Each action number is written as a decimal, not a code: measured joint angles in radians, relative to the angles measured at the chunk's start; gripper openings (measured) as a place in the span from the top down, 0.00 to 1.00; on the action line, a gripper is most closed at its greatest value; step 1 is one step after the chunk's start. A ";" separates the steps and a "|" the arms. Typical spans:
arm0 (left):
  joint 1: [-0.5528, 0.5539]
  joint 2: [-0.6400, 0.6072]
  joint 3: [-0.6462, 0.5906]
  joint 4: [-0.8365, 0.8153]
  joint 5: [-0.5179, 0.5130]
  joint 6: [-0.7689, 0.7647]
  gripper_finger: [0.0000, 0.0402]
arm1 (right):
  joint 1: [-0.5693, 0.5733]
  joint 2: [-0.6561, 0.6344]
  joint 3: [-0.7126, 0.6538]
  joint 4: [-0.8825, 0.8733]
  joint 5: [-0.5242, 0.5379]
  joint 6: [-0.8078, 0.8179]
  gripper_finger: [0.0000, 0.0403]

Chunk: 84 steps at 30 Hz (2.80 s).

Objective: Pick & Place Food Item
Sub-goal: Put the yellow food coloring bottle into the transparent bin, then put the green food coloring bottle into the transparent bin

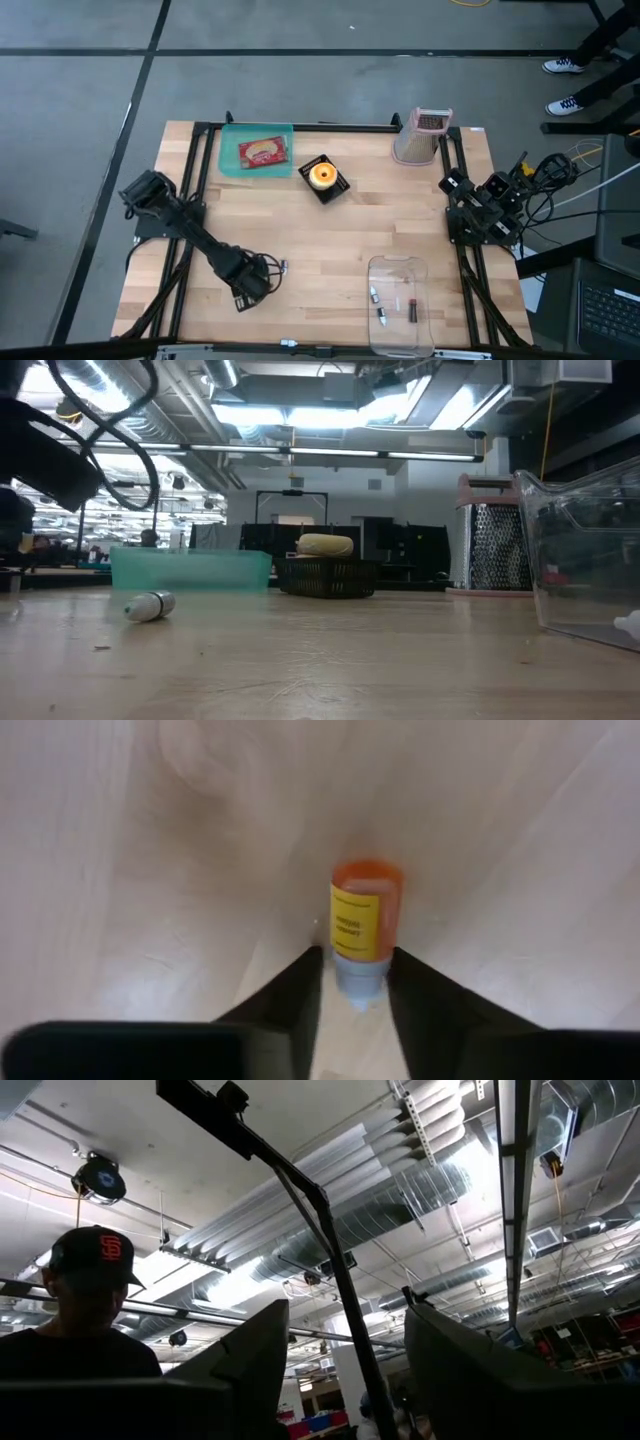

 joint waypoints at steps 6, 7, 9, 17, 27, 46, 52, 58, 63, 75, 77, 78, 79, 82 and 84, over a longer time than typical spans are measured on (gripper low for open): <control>0.095 -0.003 -0.001 0.037 0.069 0.128 0.89 | 0.000 0.000 0.000 0.000 0.000 0.000 0.51; 0.116 -0.007 -0.001 0.051 0.071 0.159 0.89 | 0.000 0.000 0.000 0.000 0.000 0.000 0.51; 0.167 -0.021 -0.003 0.101 0.058 0.215 0.89 | 0.000 0.000 0.000 0.000 0.000 0.000 0.51; 0.407 -0.155 -0.002 0.406 0.076 0.293 0.86 | 0.000 0.000 0.000 0.004 -0.004 0.005 0.51; 0.649 -0.173 0.032 1.036 0.151 0.363 0.88 | 0.000 0.000 0.000 0.004 -0.003 -0.004 0.51; 0.574 0.482 0.845 0.820 0.535 0.579 0.88 | 0.000 0.000 0.000 0.011 0.000 -0.003 0.51; 0.514 0.653 1.079 0.735 0.643 0.613 0.86 | 0.000 0.000 0.000 0.011 0.000 0.000 0.51; 0.506 0.706 1.136 0.729 0.706 0.592 0.68 | 0.000 0.000 0.000 0.011 -0.003 0.000 0.51; 0.517 0.706 1.136 0.721 0.657 0.602 0.48 | 0.000 0.000 0.000 0.010 -0.003 0.000 0.51; 0.638 0.580 1.136 0.728 0.698 0.554 0.47 | 0.000 0.000 0.000 0.010 -0.003 0.000 0.51; 0.663 0.526 1.137 0.621 0.706 0.638 0.50 | 0.000 0.000 0.000 0.010 -0.003 0.000 0.51; 0.672 0.496 1.137 0.532 0.708 0.705 0.51 | 0.000 0.000 0.000 0.010 -0.003 0.000 0.51; 0.680 0.462 1.137 0.422 0.695 0.797 0.52 | 0.000 0.000 0.000 0.010 -0.003 0.000 0.51; 0.688 0.360 1.138 0.020 0.556 1.123 0.53 | 0.000 0.000 0.000 0.009 -0.003 0.000 0.51; 0.684 0.316 1.138 -0.220 0.386 1.335 0.53 | 0.000 0.000 0.000 0.008 -0.003 -0.001 0.51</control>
